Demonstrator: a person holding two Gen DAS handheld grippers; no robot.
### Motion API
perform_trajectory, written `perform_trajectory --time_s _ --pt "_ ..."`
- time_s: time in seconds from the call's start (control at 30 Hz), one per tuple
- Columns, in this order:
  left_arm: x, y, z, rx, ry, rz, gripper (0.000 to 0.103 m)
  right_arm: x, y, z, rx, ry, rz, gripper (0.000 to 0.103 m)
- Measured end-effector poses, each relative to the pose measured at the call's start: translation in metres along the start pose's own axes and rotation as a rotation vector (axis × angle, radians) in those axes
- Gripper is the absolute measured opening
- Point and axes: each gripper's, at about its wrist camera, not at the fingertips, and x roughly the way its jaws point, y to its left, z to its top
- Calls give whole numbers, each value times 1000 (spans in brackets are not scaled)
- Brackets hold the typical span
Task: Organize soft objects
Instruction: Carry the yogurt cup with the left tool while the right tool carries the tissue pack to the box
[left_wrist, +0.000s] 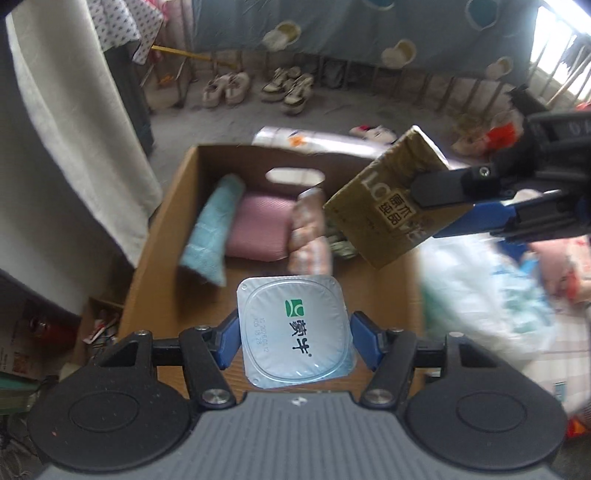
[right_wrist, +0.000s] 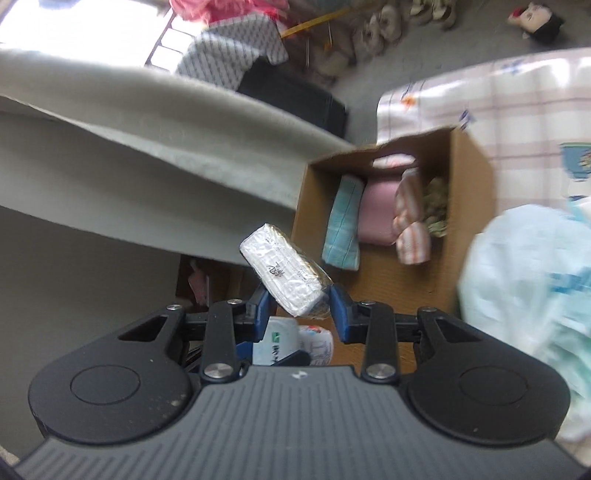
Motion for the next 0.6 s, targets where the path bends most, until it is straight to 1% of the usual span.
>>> perform_trajectory --time_s 0.13,0.23,0.47,0.6 --pt "44 30 5 3 60 50 64 72 5 12 -11 96 -57 33" --pt "71 44 9 13 103 71 64 114 0 21 -7 161 -108 33" --pt "114 56 13 38 175 67 64 179 -19 42 23 281 -186 33" --pt "127 56 15 51 183 68 64 211 -32 52 47 347 -230 33"
